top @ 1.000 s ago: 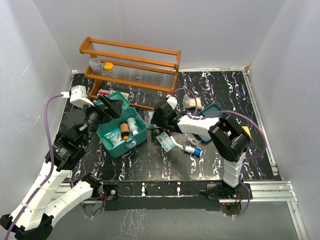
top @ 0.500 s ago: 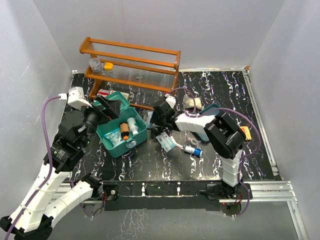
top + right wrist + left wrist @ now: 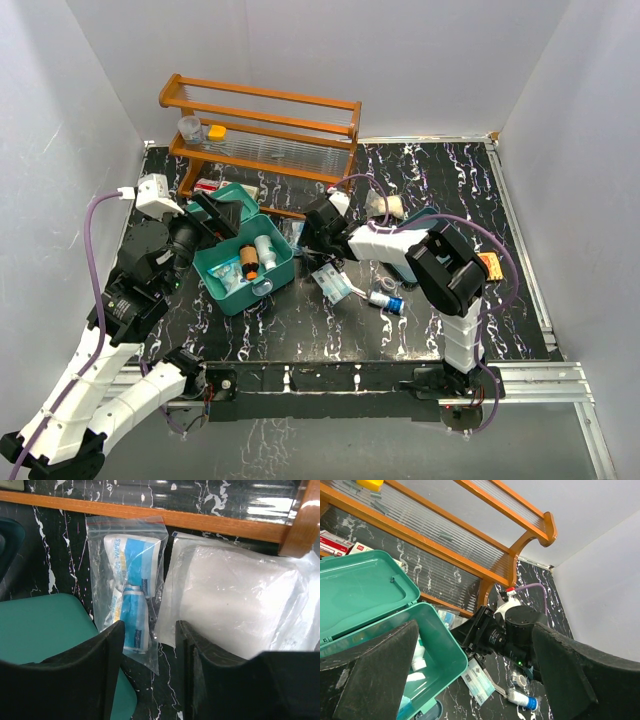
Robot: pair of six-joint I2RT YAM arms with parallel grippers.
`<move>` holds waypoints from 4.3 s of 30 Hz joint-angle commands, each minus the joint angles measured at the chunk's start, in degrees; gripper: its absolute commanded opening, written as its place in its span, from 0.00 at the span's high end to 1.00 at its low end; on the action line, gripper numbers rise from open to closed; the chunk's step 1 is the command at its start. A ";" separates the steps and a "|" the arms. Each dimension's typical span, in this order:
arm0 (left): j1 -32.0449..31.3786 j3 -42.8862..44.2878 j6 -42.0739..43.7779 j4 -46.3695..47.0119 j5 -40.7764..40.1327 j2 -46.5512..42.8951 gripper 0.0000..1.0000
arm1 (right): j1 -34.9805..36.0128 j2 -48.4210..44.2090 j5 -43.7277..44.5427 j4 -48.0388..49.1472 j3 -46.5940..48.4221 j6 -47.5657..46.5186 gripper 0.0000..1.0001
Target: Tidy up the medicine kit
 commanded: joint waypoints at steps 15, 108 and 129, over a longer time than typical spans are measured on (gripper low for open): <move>-0.15 0.48 -0.12 0.77 -1.12 -0.21 0.04 | 1.03 -5.30 -4.38 3.31 -4.49 8.22 0.47; -0.15 7.81 6.15 -4.70 -8.49 -2.71 0.04 | 18.43 5.64 -15.91 -10.13 26.38 -8.18 1.00; -0.15 7.36 6.86 -4.22 -9.56 -3.64 0.04 | 18.87 8.55 -9.82 -16.58 33.67 -10.50 0.57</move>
